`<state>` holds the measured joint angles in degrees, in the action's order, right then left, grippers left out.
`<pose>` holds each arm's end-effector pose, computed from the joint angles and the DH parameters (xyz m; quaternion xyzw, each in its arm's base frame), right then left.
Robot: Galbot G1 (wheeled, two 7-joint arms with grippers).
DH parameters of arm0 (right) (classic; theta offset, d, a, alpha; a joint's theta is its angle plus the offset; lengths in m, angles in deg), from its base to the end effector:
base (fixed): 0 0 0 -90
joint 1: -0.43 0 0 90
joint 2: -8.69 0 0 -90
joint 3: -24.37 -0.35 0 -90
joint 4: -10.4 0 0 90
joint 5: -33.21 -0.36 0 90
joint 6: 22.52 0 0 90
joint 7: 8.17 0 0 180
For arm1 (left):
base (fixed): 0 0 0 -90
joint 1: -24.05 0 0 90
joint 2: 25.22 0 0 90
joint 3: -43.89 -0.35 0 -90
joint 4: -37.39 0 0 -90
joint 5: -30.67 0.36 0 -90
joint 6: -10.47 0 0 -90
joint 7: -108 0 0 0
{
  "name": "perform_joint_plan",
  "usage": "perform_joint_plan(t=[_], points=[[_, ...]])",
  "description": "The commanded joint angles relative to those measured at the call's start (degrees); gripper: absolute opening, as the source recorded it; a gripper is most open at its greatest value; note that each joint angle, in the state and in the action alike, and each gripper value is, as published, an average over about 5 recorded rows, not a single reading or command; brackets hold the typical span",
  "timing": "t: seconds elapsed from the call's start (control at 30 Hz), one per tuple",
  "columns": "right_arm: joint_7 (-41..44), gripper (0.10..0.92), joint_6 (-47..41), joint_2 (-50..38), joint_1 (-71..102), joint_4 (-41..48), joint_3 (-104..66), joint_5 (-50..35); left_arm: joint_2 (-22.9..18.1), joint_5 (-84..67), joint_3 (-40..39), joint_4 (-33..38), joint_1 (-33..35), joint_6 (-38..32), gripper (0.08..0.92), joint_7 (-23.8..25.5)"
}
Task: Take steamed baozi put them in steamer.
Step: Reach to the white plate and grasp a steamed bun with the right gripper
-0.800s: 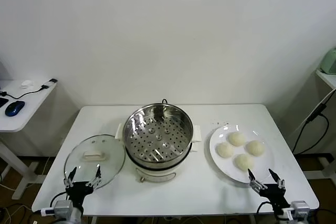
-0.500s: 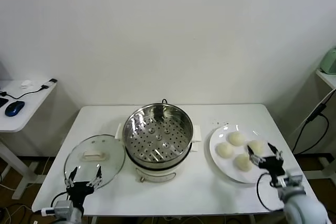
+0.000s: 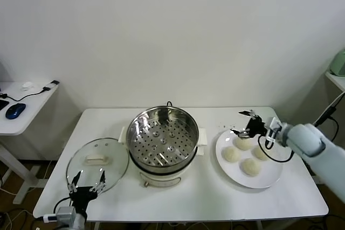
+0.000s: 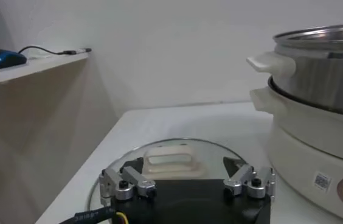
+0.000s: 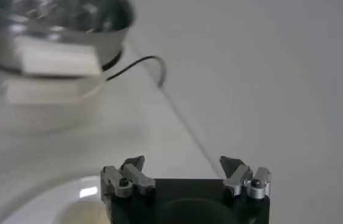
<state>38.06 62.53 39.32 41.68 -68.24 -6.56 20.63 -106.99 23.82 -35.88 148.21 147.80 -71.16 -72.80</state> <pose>0.4767 -0.2079 -0.1768 0.4576 -0.7319 0.4459 0.2369 0.1580 0.0909 -0.3596 0.0625 -0.9818 -0.0424 0.1744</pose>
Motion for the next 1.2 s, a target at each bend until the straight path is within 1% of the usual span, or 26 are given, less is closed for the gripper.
perform_joint_plan(t=[0.03,0.17,0.3,0.47,0.67,0.87,1.03,1.2], points=[[23.0,0.823,10.6,-2.3,-45.4,13.4,46.7,4.0,-0.1,0.1,0.0,-0.7,-0.1,-0.5,0.823,0.0],[23.7,0.823,9.9,3.0,-51.1,15.0,55.7,2.2,0.0,0.0,0.0,-1.5,-0.4,-0.9,0.823,0.0],[20.4,0.823,6.6,6.7,-49.0,14.7,58.5,-0.6,0.1,-0.3,0.3,-1.5,-0.6,-1.0,0.823,0.0],[17.4,0.823,3.5,10.4,-40.0,18.1,54.6,0.2,0.2,-0.4,0.7,-1.4,-0.7,-0.9,0.823,0.0],[15.8,0.823,2.8,13.5,-31.9,22.8,49.9,2.2,0.1,-0.4,0.7,-1.8,-0.4,-1.1,0.823,0.0],[11.6,0.823,2.8,16.1,-24.0,27.4,41.0,4.7,0.0,-0.1,0.6,-2.2,-0.2,-1.3,0.823,0.0],[8.8,0.823,3.3,19.6,-21.2,32.3,35.3,5.4,0.1,0.0,0.4,-2.5,-0.3,-1.3,0.823,-0.1],[8.4,0.823,3.2,21.4,-20.5,34.1,34.4,4.9,0.1,0.1,0.3,-2.7,-0.3,-1.5,0.823,-0.1]])
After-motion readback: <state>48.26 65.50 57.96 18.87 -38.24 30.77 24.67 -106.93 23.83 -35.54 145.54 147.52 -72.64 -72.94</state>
